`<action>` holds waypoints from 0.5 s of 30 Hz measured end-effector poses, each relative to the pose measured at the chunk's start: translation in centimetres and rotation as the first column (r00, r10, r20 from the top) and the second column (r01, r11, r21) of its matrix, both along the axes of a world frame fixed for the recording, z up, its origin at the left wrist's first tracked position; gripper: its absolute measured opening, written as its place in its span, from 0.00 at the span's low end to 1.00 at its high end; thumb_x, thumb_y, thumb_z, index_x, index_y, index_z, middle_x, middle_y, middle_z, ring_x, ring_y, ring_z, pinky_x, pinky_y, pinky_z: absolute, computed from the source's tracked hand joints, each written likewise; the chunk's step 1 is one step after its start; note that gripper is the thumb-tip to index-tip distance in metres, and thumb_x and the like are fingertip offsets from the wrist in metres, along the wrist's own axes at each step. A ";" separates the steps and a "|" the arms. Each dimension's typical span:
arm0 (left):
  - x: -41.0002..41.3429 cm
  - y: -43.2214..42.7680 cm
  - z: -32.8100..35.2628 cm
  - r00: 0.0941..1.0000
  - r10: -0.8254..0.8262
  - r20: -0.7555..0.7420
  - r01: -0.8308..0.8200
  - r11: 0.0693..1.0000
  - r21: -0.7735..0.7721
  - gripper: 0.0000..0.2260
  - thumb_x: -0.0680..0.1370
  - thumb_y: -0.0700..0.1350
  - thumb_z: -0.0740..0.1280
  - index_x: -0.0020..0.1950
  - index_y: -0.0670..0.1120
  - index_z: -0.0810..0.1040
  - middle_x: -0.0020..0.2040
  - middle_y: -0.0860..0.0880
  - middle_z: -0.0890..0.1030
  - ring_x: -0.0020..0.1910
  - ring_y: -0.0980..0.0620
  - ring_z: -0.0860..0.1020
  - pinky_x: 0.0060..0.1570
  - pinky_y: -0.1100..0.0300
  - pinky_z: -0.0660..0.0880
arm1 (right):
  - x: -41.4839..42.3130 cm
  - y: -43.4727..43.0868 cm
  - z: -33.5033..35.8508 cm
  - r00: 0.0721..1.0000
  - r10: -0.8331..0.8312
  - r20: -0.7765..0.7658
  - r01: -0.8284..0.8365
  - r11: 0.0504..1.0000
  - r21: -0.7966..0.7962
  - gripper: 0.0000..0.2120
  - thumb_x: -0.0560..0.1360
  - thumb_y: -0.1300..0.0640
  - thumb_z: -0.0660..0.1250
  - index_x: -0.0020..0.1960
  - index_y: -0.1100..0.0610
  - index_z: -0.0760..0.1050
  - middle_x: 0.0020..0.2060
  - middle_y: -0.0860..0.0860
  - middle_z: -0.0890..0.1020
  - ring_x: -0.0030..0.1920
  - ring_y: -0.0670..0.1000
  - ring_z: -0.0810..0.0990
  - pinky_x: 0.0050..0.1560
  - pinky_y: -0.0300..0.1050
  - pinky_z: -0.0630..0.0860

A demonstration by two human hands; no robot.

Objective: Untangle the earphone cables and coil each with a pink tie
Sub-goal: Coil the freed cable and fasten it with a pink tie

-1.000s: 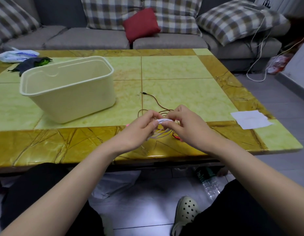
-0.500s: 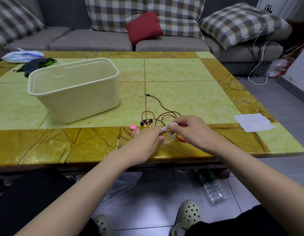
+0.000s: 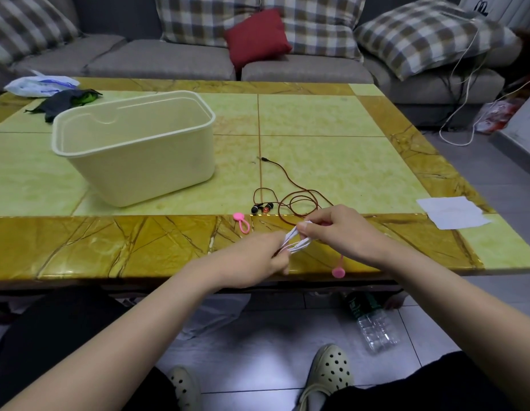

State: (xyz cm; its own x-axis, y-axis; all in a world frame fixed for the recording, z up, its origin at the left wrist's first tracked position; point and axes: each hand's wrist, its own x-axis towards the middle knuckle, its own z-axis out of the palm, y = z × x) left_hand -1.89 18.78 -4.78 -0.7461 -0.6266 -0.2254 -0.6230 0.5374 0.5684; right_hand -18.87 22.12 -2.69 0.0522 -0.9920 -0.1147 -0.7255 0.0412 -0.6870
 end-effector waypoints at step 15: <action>-0.3 0.5 -0.5 0.979 0.201 -0.026 -0.202 0.979 -0.036 0.13 0.82 0.43 0.55 0.38 0.50 0.67 0.38 0.51 0.75 0.40 0.51 0.73 0.43 0.56 0.70 | 0.2 0.6 0.7 0.980 0.062 -0.191 -0.080 0.993 -0.087 0.09 0.78 0.53 0.62 0.46 0.54 0.79 0.35 0.53 0.76 0.36 0.53 0.75 0.39 0.47 0.69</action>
